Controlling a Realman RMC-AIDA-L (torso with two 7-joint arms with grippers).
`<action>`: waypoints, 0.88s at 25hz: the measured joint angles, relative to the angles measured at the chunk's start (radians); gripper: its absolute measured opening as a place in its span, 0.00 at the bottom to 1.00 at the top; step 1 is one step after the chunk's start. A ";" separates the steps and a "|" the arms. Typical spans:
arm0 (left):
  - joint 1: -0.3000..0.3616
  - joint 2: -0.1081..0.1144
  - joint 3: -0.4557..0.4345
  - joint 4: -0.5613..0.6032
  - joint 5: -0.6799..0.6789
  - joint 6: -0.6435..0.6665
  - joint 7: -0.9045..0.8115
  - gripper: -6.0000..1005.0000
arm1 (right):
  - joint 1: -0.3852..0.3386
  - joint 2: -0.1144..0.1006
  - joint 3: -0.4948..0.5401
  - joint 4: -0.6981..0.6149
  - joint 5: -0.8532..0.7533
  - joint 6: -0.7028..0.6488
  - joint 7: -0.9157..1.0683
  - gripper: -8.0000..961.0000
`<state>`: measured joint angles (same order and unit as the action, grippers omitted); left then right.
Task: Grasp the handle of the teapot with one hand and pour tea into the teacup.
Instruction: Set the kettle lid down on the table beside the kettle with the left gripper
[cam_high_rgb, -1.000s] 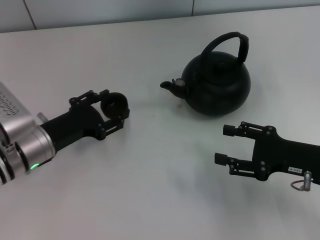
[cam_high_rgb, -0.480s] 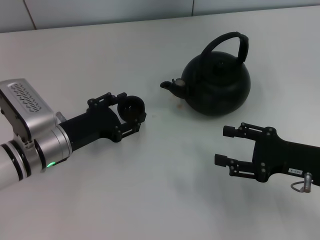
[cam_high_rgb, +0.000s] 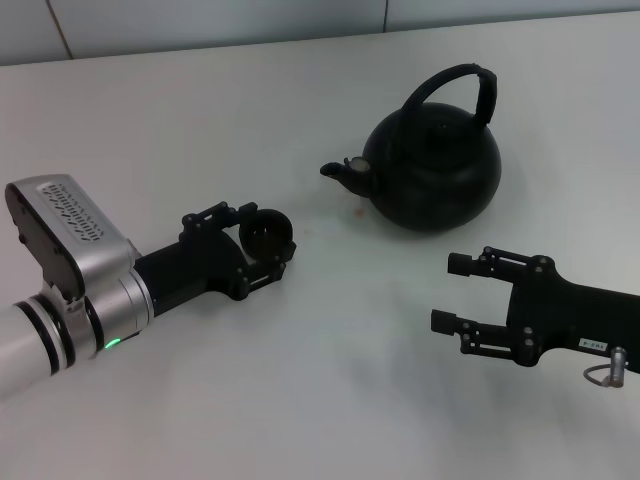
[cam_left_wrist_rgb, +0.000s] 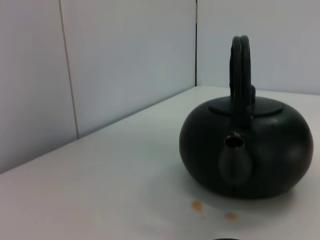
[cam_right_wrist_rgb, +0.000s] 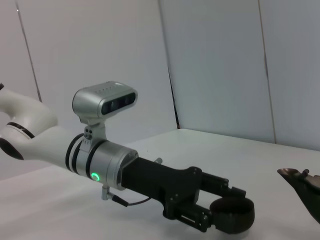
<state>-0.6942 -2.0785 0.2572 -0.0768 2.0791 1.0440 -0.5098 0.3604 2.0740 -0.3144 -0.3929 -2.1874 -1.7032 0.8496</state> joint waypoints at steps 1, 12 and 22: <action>0.000 0.000 0.000 -0.004 0.000 -0.007 0.002 0.76 | -0.001 0.000 0.000 -0.001 0.000 -0.004 0.000 0.78; 0.009 0.000 -0.015 -0.017 -0.005 -0.026 0.023 0.78 | -0.001 0.000 0.000 -0.003 0.000 -0.008 -0.001 0.78; 0.017 -0.001 -0.042 -0.031 -0.005 -0.029 0.036 0.80 | -0.001 0.000 -0.003 -0.003 0.000 -0.008 -0.001 0.78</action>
<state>-0.6776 -2.0796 0.2153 -0.1076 2.0738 1.0152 -0.4740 0.3589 2.0739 -0.3170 -0.3958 -2.1874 -1.7108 0.8486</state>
